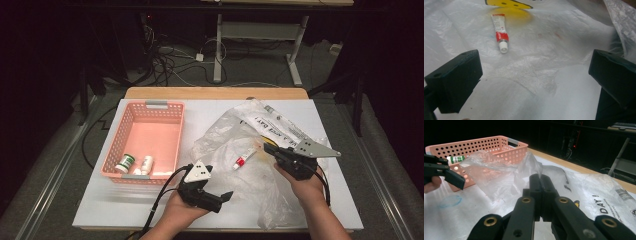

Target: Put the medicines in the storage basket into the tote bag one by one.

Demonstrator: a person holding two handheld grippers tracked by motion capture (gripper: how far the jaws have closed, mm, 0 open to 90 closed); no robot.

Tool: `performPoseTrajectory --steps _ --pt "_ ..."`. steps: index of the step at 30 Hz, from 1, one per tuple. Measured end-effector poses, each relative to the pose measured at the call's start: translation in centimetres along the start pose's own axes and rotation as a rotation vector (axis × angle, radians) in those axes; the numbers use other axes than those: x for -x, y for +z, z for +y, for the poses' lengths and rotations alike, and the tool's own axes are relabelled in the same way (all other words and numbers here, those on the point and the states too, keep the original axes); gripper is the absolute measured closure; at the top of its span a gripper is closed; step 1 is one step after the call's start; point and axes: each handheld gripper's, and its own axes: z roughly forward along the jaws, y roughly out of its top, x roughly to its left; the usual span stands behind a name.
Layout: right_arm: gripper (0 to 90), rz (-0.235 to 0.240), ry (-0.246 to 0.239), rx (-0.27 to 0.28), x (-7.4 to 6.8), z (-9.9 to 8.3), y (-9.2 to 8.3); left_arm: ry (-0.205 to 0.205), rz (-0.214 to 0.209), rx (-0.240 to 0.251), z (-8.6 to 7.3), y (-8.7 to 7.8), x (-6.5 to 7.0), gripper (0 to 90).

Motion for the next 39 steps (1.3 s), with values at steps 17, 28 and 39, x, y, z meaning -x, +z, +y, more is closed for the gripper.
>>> performPoseTrajectory --steps 17,28,39 --pt "90.0 0.010 -0.006 0.005 -0.1 0.1 0.0 -0.033 0.106 0.057 -1.2 -5.8 -2.5 0.0" --pt "90.0 0.011 -0.006 0.005 -0.2 0.1 0.0 -0.068 0.197 0.084 -2.0 -8.5 -4.6 0.0" --pt "90.0 0.017 -0.005 0.006 -0.1 0.0 0.0 -0.138 0.327 0.090 -3.2 -11.6 -8.2 0.0"
